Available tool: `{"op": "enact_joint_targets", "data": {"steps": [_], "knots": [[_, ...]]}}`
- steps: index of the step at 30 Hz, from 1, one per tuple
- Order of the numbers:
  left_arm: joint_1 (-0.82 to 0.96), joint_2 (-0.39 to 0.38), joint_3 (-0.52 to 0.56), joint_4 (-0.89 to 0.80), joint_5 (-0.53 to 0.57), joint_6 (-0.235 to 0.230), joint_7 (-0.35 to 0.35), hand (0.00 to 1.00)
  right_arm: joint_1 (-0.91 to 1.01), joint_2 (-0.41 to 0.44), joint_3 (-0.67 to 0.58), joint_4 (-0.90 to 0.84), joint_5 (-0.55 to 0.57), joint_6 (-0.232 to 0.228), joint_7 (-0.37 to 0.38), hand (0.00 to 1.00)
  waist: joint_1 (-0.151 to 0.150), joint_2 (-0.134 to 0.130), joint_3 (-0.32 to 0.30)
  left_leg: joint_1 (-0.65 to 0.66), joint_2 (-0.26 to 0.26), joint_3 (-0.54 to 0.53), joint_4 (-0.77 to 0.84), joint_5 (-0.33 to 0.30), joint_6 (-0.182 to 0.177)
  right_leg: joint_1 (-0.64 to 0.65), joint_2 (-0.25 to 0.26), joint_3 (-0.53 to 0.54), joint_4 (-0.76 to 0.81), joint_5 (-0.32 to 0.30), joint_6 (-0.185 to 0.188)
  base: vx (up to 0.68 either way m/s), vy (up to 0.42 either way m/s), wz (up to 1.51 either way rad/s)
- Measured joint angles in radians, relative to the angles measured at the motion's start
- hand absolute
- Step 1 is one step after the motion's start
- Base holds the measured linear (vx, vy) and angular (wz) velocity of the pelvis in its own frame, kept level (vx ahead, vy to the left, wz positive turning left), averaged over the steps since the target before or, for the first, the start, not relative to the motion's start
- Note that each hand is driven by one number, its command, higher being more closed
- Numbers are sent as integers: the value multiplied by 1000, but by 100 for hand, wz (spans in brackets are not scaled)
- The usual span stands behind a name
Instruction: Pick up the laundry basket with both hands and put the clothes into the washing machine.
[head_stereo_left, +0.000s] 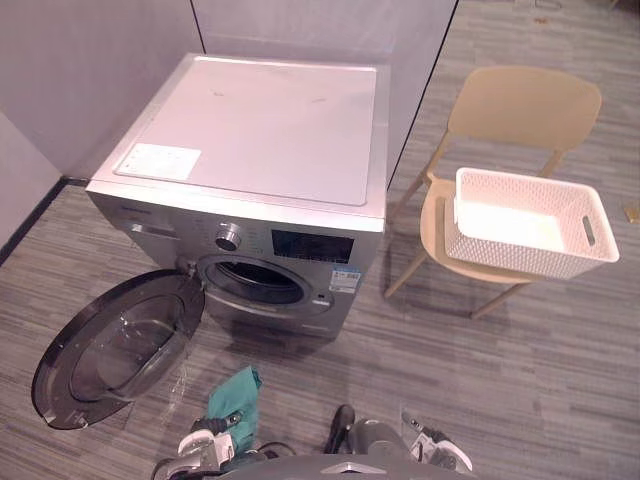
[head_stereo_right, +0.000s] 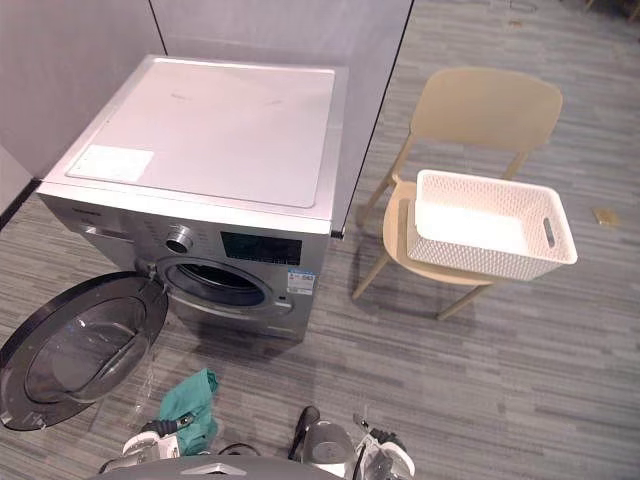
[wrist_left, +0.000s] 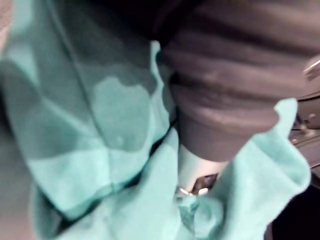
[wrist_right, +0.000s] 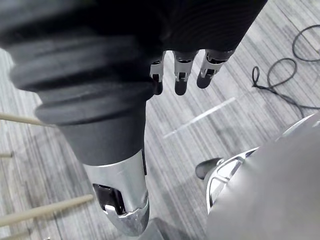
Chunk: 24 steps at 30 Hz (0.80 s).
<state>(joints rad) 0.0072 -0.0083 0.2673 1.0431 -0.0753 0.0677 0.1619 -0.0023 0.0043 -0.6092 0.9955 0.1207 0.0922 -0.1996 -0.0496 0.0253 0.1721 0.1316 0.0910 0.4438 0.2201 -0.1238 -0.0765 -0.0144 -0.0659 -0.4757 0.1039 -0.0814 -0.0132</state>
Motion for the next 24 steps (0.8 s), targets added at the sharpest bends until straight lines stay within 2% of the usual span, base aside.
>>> {"op": "enact_joint_targets", "data": {"steps": [1,2,4,6,8,9,10,11,12,13,14,15,16,17,18,19,21,22,24], "knots": [[-2,-3,13,-26,-1,-2,0,100,10,6,9,-4,2,-1,-2,0,1,-3,-1,-78,42,-1,183,-22,-19,21,7,1,-39,3,6,-80,-131,-11],[0,-20,31,-55,-2,-3,1,100,12,6,12,-20,10,-1,-3,0,8,11,5,-170,112,-5,398,-20,-8,40,32,3,-73,3,6,-64,-134,-19],[12,-33,34,-90,-6,-14,5,100,31,-4,29,-49,11,-5,-5,0,29,53,8,-260,196,-34,613,25,-1,73,64,16,-83,25,1,21,-51,-41],[18,-28,20,-91,-28,-14,5,100,37,-17,46,-50,9,-2,-6,0,26,63,9,-266,200,-75,677,10,18,99,61,28,-81,33,-1,62,70,-35],[17,-29,5,-101,-45,-14,6,100,37,-15,36,-58,7,0,-7,0,32,59,10,-276,185,-99,598,-50,26,94,48,65,-80,34,4,83,111,-39],[21,-30,1,-120,-59,-13,4,100,36,-14,36,-57,3,0,-7,0,40,52,13,-276,159,-141,470,-79,29,79,28,93,-75,37,16,95,152,-56],[29,-31,0,-135,-72,-13,5,100,37,-13,36,-57,-4,0,-7,0,45,45,16,-266,138,-192,317,-82,31,64,5,114,-70,45,33,81,200,-58],[31,-33,0,-138,-78,-13,5,100,39,-14,36,-58,-7,0,-7,0,48,44,15,-260,130,-217,240,-75,30,55,-7,122,-63,47,41,117,278,-59],[43,-39,-1,-152,-80,-13,6,100,41,-16,36,-64,-9,0,-7,0,50,48,13,-235,122,-258,104,-32,17,39,-23,143,-49,48,66,148,331,-53],[56,-50,-4,-158,-80,-13,7,100,52,-21,36,-78,-11,-1,-7,0,49,66,3,-217,123,-281,14,48,11,33,-30,161,-40,46,89,164,306,-49],[64,-58,-10,-162,-80,-13,7,100,55,-31,37,-78,-12,-1,-7,0,49,81,-6,-208,125,-286,-13,96,2,31,-30,168,-34,45,105,200,315,-33],[69,-59,-21,-168,-86,-12,6,100,61,-38,39,-75,-12,1,-8,0,48,82,-10,-183,102,-273,-28,67,-32,35,-52,193,-20,47,130,189,294,-10],[84,-48,-43,-210,-99,-12,7,100,68,-21,47,-77,-11,-1,-8,0,41,46,-13,-185,62,-261,-32,52,-7,27,-92,207,-12,50,146,191,331,-12],[87,-31,-60,-256,-111,-14,6,100,61,-5,53,-76,-11,0,-8,0,50,32,-7,-187,33,-235,-34,43,8,8,-122,224,1,50,150,124,262,-7],[88,-26,-66,-268,-116,-14,6,100,58,-2,55,-76,-11,0,-8,0,51,26,-7,-187,26,-230,-34,42,11,5,-129,229,1,50,152,100,233,-23],[101,-13,-80,-321,-120,-14,6,100,53,8,61,-76,-11,0,-8,0,54,6,-5,-188,3,-217,-32,33,24,-6,-150,248,2,53,159,84,193,-17],[130,2,-100,-423,-135,-17,8,100,44,10,90,-81,-11,-1,-8,0,55,-5,7,-208,-17,-199,-22,25,38,-35,-174,261,16,58,163,53,151,-15],[133,12,-116,-512,-161,-26,10,100,29,9,117,-93,-11,-1,-8,0,56,-18,34,-243,-17,-196,21,15,48,-66,-181,270,41,61,163,-25,87,-5],[126,27,-129,-630,-188,-56,10,100,26,2,150,-169,-12,-5,-9,0,59,-1,86,-327,2,-197,109,-18,51,-133,-180,270,89,59,166,-72,57,-7]]}}
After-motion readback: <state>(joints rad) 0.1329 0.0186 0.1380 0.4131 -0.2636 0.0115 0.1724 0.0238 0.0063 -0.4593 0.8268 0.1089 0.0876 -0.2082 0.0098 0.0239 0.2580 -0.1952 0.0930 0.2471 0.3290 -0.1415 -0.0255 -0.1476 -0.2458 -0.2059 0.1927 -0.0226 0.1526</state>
